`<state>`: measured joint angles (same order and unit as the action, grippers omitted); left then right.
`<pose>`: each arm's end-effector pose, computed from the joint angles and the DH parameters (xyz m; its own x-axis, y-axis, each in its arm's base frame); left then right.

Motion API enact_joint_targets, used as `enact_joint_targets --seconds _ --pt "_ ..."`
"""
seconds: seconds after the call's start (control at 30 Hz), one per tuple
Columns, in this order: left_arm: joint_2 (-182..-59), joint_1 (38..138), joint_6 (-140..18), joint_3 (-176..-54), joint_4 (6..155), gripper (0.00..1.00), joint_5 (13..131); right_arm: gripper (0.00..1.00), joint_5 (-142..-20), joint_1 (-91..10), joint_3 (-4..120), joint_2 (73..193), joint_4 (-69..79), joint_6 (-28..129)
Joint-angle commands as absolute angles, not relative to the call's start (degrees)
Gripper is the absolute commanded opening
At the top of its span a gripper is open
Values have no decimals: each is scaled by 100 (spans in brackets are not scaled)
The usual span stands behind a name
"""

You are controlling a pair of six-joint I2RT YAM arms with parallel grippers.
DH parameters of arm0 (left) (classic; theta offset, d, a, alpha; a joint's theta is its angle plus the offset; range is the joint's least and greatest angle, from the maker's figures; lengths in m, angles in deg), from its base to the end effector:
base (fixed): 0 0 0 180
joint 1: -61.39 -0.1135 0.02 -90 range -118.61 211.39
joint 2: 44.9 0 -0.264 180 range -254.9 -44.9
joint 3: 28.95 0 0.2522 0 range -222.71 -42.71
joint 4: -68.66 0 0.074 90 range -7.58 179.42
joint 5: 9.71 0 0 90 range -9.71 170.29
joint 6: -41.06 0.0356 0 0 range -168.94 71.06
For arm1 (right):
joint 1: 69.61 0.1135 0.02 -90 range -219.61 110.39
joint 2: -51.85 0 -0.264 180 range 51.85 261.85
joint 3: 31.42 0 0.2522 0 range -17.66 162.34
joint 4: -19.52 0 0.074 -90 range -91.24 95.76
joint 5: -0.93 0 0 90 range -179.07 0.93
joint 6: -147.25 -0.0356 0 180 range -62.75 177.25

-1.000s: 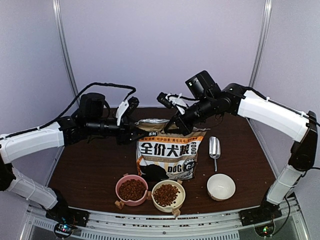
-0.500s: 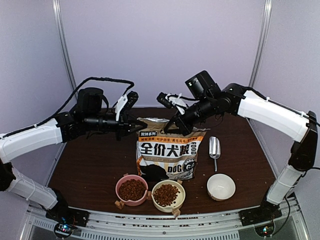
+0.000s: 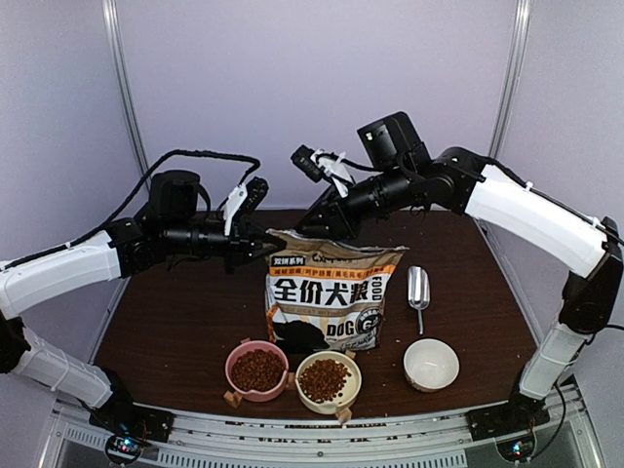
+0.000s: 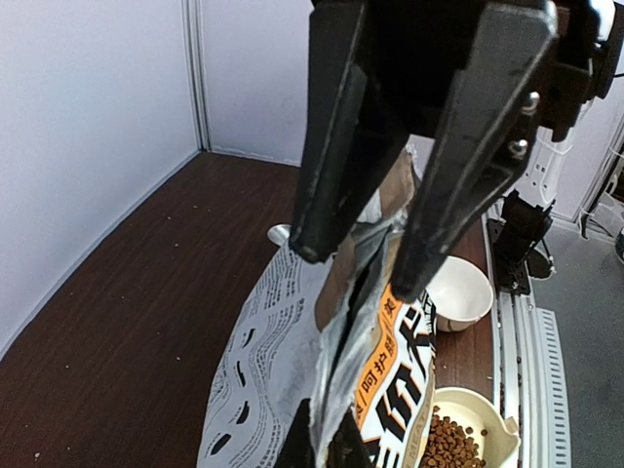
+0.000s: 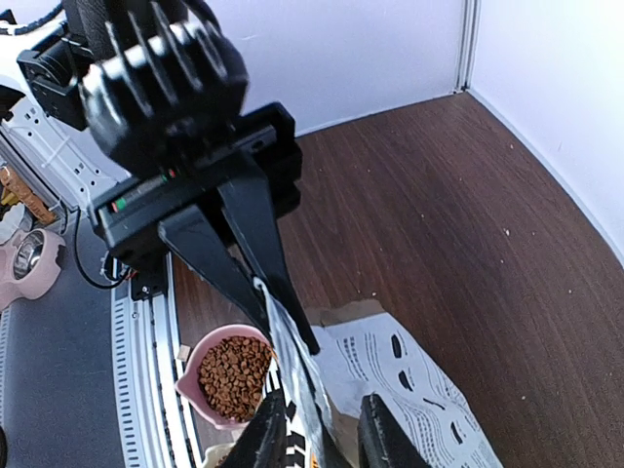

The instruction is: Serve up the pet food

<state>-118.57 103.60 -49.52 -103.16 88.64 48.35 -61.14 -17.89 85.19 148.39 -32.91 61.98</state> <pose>0.2068 -0.2130 0.3345 -0.2560 0.2206 -0.9412 0.9371 0.2956 -0.1856 0.2199 0.3055 0.4059 -0.2531 -0.4382 -0.8625 -0.9628 0.2013 0.1802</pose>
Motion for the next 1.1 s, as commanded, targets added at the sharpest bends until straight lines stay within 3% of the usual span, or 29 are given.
enact_joint_targets --seconds 0.0,0.23,0.43,0.7,0.87,0.97,1.07 --pt "-11774 10380 -5008 -10432 8612 0 4601 31 -6068 -1657 8934 15120 -3206 6308" --pt "-11844 10379 -5026 -10468 8621 0 4643 47 -6034 -1556 9060 15278 -3466 6553" --pt "-11863 10379 -5087 -10461 8521 0 4588 47 -6580 -1545 9002 15416 -3695 6749" --pt "-11837 10380 -5105 -10477 8504 0 4566 36 -7045 -1547 9009 15503 -3881 6943" --pt "-11837 10379 -5106 -10486 8507 0 4575 18 -7030 -1546 8995 15436 -3747 6925" --pt "-11833 10377 -5115 -10484 8514 0 4606 2 -7023 -1547 8975 15387 -3653 6921" --pt "-11793 10375 -5085 -10461 8544 0 4716 0 -7069 -1555 8959 15319 -3657 6967"
